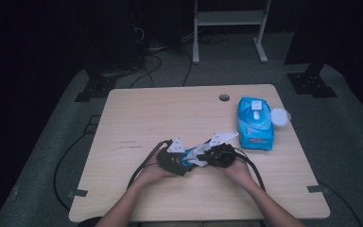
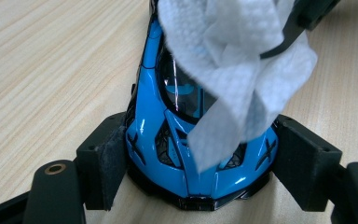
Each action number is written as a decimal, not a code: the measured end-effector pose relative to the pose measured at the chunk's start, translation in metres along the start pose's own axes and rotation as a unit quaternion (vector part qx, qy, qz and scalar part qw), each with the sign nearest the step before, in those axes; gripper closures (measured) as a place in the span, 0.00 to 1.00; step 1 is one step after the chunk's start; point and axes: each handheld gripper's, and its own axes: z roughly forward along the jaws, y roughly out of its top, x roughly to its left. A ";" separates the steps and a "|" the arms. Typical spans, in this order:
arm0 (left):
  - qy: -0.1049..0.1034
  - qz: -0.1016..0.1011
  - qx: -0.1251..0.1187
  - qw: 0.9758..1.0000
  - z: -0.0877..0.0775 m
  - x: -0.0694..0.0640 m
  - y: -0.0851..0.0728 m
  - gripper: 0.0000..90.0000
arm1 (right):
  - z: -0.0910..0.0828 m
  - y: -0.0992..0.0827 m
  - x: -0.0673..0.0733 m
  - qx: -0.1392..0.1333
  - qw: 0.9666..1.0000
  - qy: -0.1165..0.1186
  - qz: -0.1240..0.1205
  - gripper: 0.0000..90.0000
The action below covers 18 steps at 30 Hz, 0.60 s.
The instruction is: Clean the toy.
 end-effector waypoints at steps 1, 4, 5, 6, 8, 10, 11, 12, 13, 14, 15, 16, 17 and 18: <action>0.000 0.000 0.001 1.000 0.000 0.000 0.000 0.28 | 0.003 0.003 0.002 -0.001 1.000 0.000 -0.003 0.90; 0.000 -0.001 0.000 1.000 0.000 0.000 0.000 0.28 | 0.019 0.012 0.008 0.011 1.000 0.007 -0.018 0.90; 0.000 -0.001 -0.001 1.000 0.000 0.000 0.000 0.28 | 0.025 0.016 0.010 0.013 1.000 0.008 -0.020 0.90; 0.001 -0.002 -0.002 1.000 0.000 0.000 0.000 0.28 | 0.036 0.022 0.012 0.018 1.000 0.006 -0.021 0.90; 0.002 -0.001 -0.001 1.000 0.000 0.000 0.000 0.28 | 0.040 0.023 0.011 0.019 1.000 0.004 -0.021 0.90; 0.002 -0.003 -0.001 1.000 0.000 0.000 0.000 0.28 | 0.046 0.027 0.006 0.016 1.000 0.005 -0.008 0.91; 0.001 -0.003 -0.001 1.000 0.000 0.000 0.000 0.28 | 0.045 0.027 0.004 0.012 1.000 0.001 -0.005 0.91; 0.002 0.000 -0.001 1.000 0.000 0.000 0.000 0.28 | 0.040 0.026 -0.003 0.010 1.000 -0.023 -0.004 0.91; 0.002 0.000 -0.001 1.000 0.000 0.000 0.000 0.28 | 0.038 0.025 -0.006 0.011 1.000 -0.027 -0.002 0.91; 0.001 0.000 -0.001 1.000 0.000 0.000 0.000 0.28 | 0.038 0.025 -0.006 0.011 1.000 -0.027 -0.002 0.91; 0.002 -0.003 -0.005 1.000 0.001 -0.001 0.000 0.28 | 0.034 0.023 -0.011 0.009 0.999 -0.034 0.005 0.91; 0.002 -0.003 -0.004 1.000 0.001 -0.001 0.000 0.28 | 0.026 0.019 -0.025 0.006 0.998 -0.053 0.021 0.91; 0.002 -0.003 -0.004 1.000 0.001 -0.001 0.000 0.28 | 0.026 0.019 -0.025 0.006 0.998 -0.053 0.021 0.91; 0.002 -0.003 -0.004 1.000 0.001 -0.001 0.000 0.28 | 0.023 0.017 -0.029 0.005 0.998 -0.059 0.025 0.91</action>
